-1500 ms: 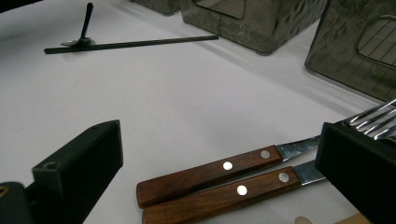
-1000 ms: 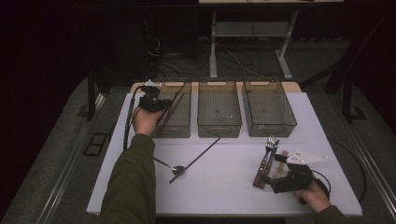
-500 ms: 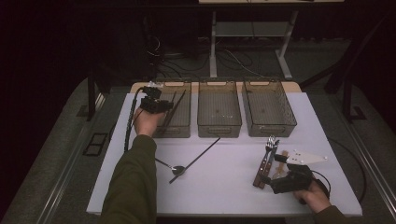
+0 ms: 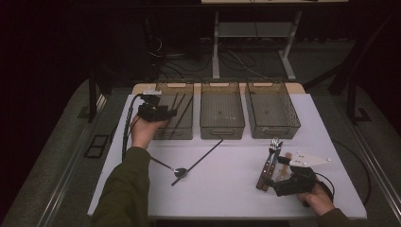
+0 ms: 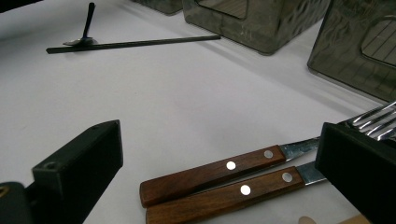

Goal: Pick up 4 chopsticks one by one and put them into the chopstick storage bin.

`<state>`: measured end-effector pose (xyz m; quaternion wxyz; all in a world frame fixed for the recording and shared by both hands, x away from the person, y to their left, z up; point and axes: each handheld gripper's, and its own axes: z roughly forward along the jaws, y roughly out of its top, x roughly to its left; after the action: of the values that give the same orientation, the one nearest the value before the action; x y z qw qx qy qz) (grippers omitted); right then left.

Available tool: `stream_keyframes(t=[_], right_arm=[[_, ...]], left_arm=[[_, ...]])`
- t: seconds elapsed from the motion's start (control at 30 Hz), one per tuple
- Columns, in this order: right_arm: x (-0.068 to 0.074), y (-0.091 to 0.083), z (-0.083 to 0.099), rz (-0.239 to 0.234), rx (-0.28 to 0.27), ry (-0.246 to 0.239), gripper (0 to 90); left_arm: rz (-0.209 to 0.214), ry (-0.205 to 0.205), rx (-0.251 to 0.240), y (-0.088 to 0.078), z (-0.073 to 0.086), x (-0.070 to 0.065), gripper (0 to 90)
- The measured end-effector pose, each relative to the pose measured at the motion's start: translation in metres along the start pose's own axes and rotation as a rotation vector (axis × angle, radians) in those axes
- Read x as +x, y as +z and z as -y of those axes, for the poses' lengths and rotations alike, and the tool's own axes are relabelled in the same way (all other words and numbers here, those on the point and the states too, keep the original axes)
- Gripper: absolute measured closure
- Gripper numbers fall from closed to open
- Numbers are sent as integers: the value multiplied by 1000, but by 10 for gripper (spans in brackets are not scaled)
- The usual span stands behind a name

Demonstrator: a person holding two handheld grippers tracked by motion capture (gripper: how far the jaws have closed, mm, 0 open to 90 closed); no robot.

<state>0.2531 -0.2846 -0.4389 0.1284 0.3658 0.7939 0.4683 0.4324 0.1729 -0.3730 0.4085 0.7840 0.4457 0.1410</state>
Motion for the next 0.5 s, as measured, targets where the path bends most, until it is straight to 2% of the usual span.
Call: stream_keyframes(t=[0.13, 0.27, 0.33, 0.5], right_arm=[[0, 1, 0, 4, 2, -4, 6], [0, 1, 0, 6, 3, -2, 5], [0, 1, 0, 6, 3, -2, 6], [0, 0, 0, 7, 2, 0, 6]], left_arm=[[17, 31, -2, -8, 9, -12, 417], [45, 53, -12, -14, 18, -26, 400], [59, 73, 0, -16, 22, -32, 374], [85, 80, -1, -17, 31, -48, 361]])
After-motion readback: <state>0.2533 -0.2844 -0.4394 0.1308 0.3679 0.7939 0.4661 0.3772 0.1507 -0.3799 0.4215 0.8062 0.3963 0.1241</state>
